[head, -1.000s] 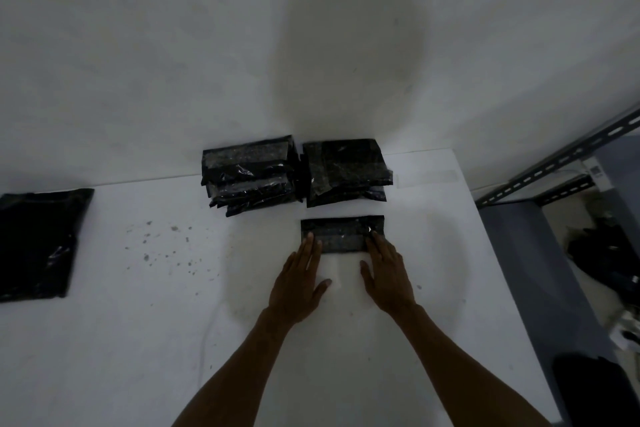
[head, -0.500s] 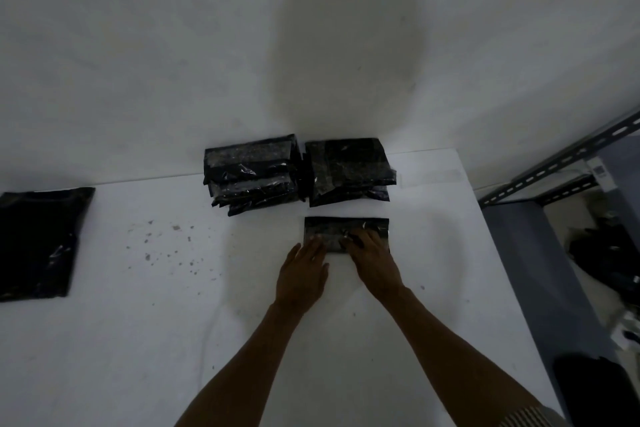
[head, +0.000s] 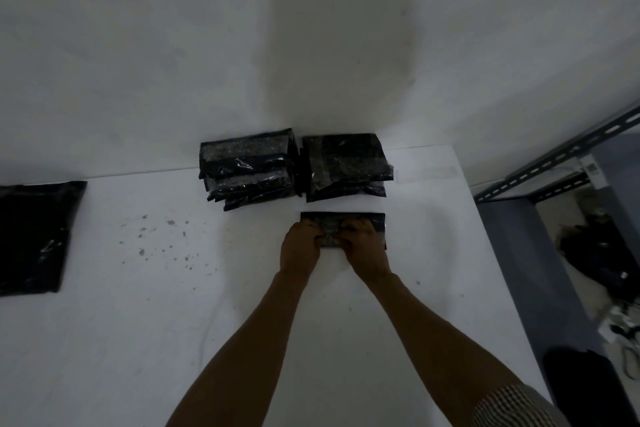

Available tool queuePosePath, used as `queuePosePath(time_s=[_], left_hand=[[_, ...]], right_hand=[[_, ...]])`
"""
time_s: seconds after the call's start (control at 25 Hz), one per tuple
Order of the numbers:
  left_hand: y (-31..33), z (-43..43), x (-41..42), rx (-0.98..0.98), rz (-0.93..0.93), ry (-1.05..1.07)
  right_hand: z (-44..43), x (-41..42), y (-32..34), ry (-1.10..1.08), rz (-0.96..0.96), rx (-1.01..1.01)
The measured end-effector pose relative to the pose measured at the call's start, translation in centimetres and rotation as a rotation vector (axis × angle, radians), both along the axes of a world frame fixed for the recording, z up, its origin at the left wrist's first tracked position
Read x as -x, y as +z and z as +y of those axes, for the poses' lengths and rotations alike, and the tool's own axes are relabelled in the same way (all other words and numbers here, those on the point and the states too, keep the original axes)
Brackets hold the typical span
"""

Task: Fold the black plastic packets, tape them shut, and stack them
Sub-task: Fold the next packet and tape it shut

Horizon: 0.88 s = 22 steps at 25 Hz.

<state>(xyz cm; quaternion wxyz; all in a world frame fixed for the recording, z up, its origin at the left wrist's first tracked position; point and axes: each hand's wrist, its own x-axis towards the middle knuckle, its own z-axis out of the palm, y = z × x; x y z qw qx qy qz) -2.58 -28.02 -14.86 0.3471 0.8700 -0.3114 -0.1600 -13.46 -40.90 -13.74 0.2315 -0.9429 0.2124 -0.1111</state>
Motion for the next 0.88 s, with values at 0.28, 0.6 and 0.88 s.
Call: queuePosePath(time_s=[0.28, 0.6, 0.88], left_hand=[[0.0, -0.2, -0.6, 0.005, 0.066, 0.074], [1.0, 1.1, -0.1, 0.134, 0.025, 0.07], [1.1, 2.6, 1.1, 0.063, -0.151, -0.064]], right_hand=[[-0.3, 0.1, 0.3, -0.039, -0.053, -0.075], [-1.3, 3.2, 0.7, -0.161, -0.007, -0.186], [-0.2, 4.7, 2.0, -0.154, 0.024, 0.002]])
